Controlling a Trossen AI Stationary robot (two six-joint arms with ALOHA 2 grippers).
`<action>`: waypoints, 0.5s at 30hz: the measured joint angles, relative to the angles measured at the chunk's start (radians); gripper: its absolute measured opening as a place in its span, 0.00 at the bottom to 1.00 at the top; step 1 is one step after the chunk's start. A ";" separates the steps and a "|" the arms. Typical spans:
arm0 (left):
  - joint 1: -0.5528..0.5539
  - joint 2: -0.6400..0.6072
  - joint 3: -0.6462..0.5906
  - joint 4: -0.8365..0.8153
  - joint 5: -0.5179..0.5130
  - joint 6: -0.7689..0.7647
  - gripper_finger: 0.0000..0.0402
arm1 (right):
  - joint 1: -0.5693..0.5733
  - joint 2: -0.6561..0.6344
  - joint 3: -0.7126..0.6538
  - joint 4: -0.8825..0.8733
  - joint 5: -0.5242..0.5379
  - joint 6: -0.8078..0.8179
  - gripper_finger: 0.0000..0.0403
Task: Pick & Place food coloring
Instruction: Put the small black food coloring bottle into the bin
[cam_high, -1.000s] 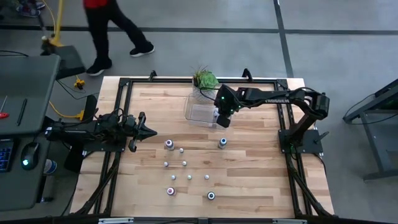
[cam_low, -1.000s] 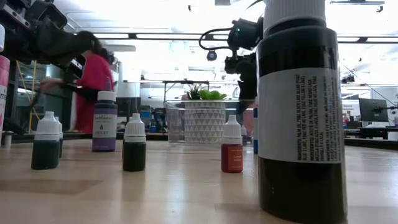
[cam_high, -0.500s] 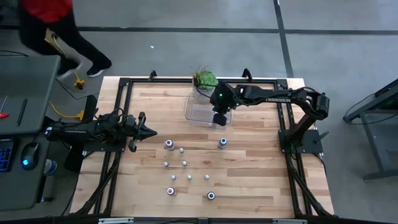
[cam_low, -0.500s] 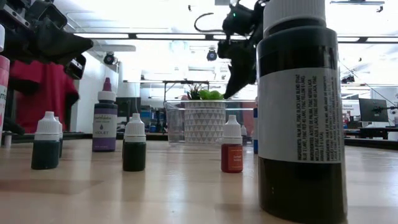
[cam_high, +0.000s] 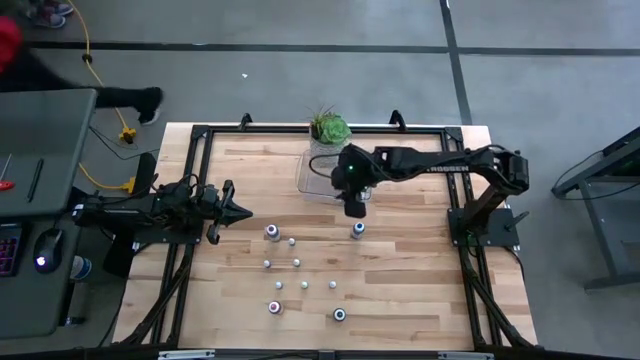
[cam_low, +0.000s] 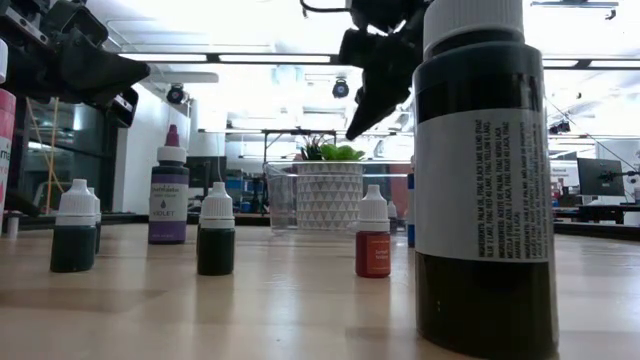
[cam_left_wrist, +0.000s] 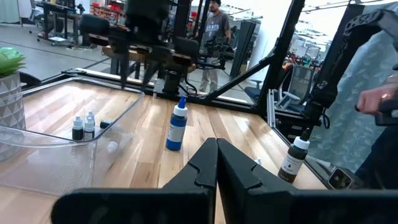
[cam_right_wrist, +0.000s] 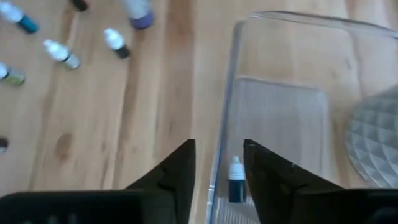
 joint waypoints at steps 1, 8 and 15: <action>0.000 0.000 0.000 0.000 0.000 0.000 0.00 | 0.010 0.000 0.000 0.000 -0.002 -0.013 0.33; 0.000 0.000 0.000 0.000 0.000 0.000 0.00 | 0.080 0.000 0.000 0.015 -0.003 -0.027 0.42; 0.000 0.000 0.000 0.000 0.000 0.000 0.00 | 0.140 0.085 0.079 0.020 -0.004 -0.020 0.44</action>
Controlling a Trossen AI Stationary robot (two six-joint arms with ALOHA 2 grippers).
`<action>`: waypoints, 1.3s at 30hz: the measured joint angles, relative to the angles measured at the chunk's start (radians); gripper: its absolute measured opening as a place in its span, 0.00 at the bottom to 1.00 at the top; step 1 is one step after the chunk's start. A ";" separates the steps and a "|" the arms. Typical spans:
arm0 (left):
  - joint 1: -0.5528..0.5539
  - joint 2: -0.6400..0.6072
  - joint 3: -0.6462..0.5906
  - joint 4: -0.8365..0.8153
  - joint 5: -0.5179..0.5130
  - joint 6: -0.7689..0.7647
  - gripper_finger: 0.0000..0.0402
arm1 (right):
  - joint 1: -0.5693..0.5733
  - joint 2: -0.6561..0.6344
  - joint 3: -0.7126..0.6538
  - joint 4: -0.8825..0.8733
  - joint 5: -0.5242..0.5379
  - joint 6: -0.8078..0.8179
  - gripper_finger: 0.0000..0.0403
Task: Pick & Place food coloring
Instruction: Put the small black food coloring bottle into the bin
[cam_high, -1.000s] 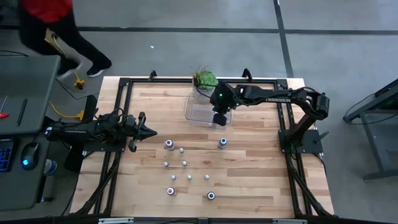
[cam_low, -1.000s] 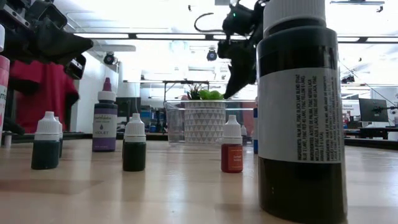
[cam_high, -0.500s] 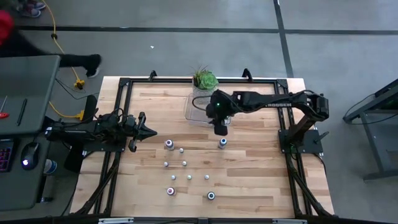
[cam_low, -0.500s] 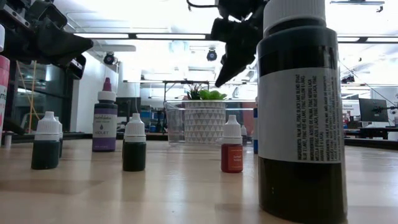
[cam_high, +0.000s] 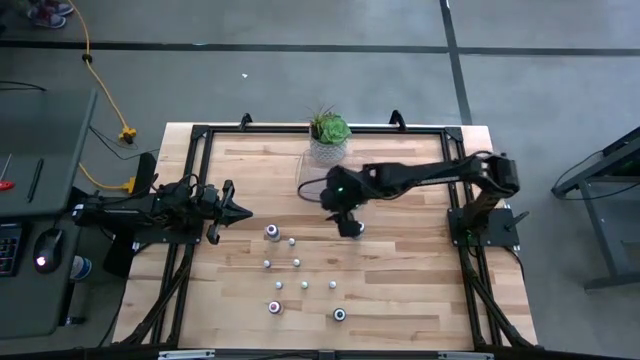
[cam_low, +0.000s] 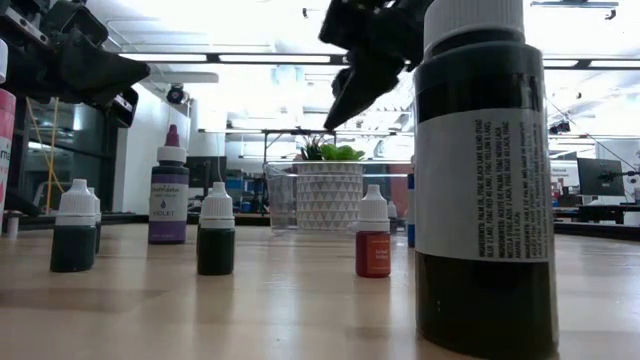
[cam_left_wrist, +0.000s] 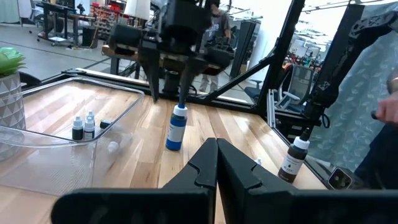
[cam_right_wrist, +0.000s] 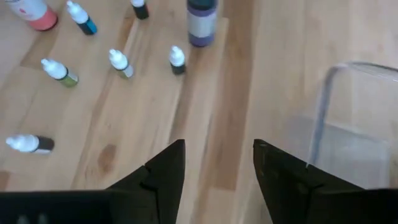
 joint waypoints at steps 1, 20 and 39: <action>0.000 0.000 0.000 0.000 0.000 0.000 0.00 | 0.009 0.026 0.024 -0.006 -0.005 0.000 0.44; 0.000 0.000 0.000 0.000 0.000 0.000 0.00 | 0.112 0.387 0.293 0.056 -0.089 -0.041 0.44; 0.000 0.000 0.000 0.000 0.000 0.000 0.00 | 0.093 0.473 0.343 0.133 -0.044 -0.040 0.44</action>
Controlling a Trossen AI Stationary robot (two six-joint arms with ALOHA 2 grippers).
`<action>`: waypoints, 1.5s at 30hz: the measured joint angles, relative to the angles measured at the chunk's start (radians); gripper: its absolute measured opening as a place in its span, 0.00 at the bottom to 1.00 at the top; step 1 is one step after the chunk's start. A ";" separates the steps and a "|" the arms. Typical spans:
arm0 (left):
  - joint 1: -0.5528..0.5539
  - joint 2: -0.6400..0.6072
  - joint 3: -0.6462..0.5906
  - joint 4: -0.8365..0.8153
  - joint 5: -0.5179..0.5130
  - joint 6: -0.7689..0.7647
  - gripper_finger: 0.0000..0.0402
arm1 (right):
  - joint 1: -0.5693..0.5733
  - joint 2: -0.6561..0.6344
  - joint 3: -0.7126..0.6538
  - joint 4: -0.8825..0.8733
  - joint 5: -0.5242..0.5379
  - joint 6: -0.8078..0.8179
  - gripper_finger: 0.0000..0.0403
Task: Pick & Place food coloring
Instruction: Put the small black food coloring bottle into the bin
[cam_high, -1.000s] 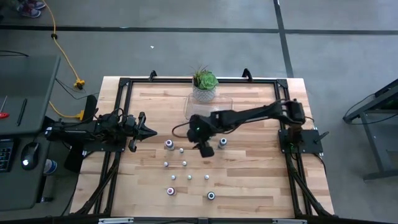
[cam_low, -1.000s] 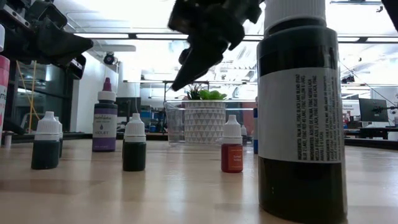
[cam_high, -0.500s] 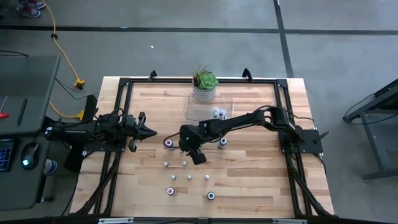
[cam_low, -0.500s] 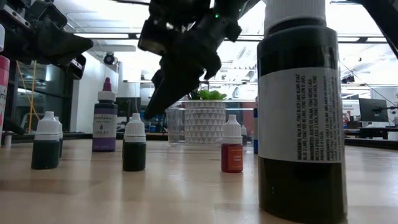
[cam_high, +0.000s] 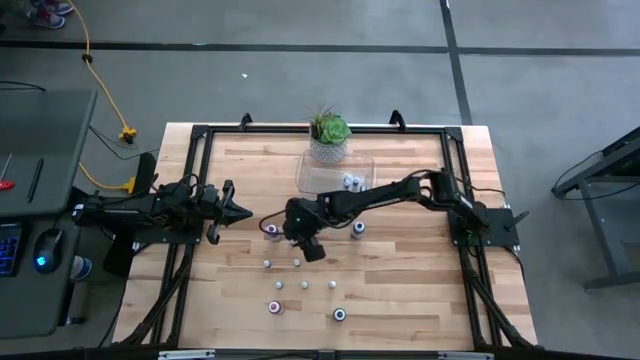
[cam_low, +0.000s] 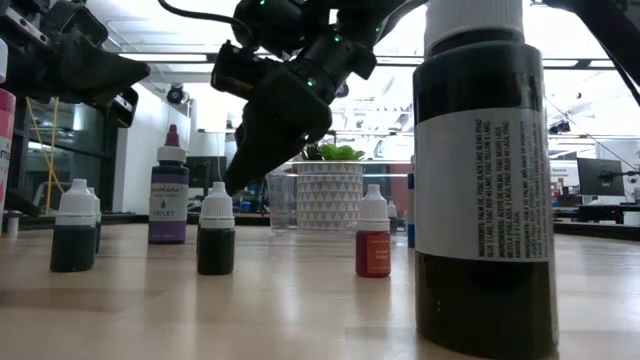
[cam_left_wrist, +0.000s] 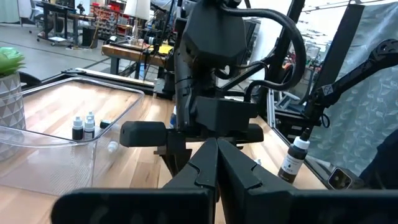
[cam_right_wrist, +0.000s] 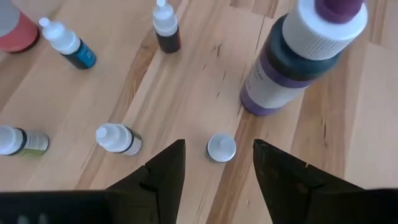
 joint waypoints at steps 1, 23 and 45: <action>0.000 0.000 0.000 0.000 0.000 0.000 0.00 | -0.002 0.008 0.000 0.014 -0.002 0.000 0.44; 0.000 0.000 0.000 0.000 0.000 0.000 0.00 | -0.009 0.032 0.000 0.042 -0.036 0.004 0.37; 0.000 0.000 0.000 0.000 0.000 0.000 0.00 | -0.008 0.053 0.000 0.057 -0.031 0.000 0.33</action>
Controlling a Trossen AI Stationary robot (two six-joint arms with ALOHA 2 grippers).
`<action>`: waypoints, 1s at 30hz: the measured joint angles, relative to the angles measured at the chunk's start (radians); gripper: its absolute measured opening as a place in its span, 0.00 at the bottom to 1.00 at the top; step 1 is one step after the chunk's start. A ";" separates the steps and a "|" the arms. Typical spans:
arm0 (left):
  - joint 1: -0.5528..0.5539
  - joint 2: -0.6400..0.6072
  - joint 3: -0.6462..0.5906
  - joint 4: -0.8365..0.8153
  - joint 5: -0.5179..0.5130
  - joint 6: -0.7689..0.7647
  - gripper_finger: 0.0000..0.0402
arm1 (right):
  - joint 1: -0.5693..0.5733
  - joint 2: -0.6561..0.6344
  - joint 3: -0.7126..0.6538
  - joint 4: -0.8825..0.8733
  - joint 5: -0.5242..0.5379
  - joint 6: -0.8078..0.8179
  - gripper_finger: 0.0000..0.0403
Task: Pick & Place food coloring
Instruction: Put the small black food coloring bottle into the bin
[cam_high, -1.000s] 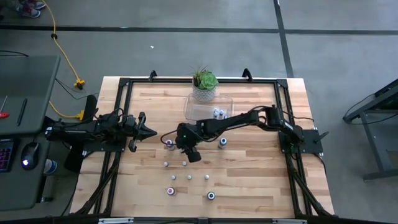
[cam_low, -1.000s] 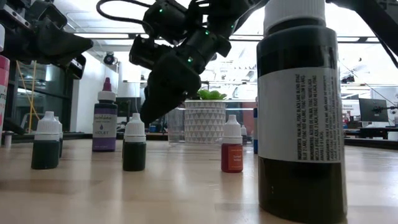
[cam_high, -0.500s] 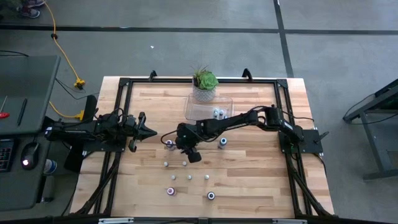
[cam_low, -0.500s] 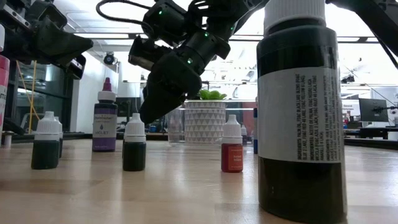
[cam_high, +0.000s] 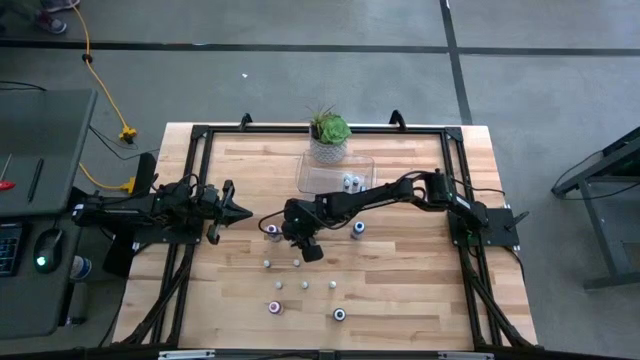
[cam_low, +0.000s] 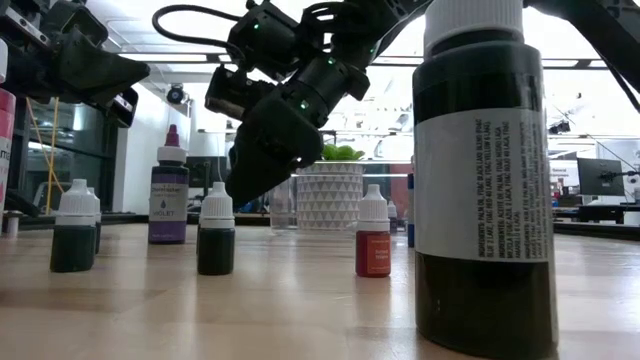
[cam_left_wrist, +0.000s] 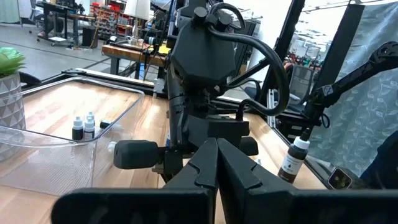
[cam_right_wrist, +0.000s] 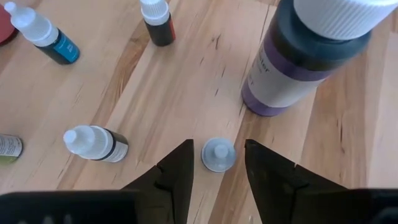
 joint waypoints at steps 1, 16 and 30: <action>0.000 0.000 0.000 0.000 0.000 0.000 0.00 | 0.000 0.000 0.000 0.000 0.000 0.000 0.33; 0.000 0.000 0.000 0.000 0.000 0.000 0.00 | 0.000 -0.001 0.000 -0.007 0.000 0.008 0.33; 0.000 0.000 0.000 0.000 0.000 0.000 0.00 | 0.005 -0.004 0.000 -0.019 -0.002 0.008 0.32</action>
